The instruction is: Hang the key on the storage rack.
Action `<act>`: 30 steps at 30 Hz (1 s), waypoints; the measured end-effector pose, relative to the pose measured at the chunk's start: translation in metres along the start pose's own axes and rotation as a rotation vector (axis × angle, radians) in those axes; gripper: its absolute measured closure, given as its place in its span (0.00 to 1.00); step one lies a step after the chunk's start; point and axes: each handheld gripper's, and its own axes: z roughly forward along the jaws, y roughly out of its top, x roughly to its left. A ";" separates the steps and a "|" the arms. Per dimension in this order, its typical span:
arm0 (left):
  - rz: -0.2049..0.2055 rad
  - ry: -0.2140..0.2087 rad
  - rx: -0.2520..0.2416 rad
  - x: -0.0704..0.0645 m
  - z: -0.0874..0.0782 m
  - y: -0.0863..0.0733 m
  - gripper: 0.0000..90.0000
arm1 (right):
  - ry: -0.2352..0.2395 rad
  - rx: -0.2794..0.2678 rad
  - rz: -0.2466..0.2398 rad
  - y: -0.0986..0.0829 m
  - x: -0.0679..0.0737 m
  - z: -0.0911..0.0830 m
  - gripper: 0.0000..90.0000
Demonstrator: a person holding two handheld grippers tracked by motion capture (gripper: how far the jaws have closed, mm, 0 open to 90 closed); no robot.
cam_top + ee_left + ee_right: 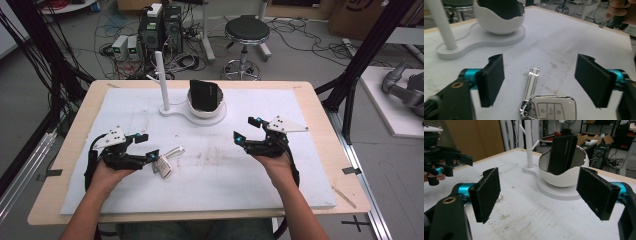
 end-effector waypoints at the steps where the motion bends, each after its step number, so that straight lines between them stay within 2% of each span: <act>1: 0.000 0.012 0.005 -0.002 0.003 0.000 0.28 | -0.001 -0.003 0.000 0.000 0.000 0.000 0.22; 6: 0.006 0.013 0.041 -0.005 0.019 -0.002 0.28 | 0.009 -0.007 -0.001 0.000 0.000 0.000 0.22; 10: 0.012 0.038 0.065 -0.005 0.022 -0.003 0.28 | 0.011 -0.011 0.001 0.000 -0.002 -0.001 0.22; 14: -0.004 0.055 0.076 -0.001 0.024 -0.005 0.29 | 0.010 -0.010 0.002 0.000 -0.003 -0.001 0.22; 20: -0.003 0.053 0.146 0.003 0.037 -0.010 0.33 | 0.005 -0.009 0.006 -0.001 -0.004 -0.002 0.22; 27: -0.038 0.067 0.211 0.011 0.056 -0.020 0.40 | 0.003 -0.002 0.012 -0.002 -0.006 -0.001 0.22; 30: -0.016 0.072 0.249 0.009 0.060 -0.020 0.44 | 0.003 -0.005 0.010 -0.002 -0.007 -0.001 0.22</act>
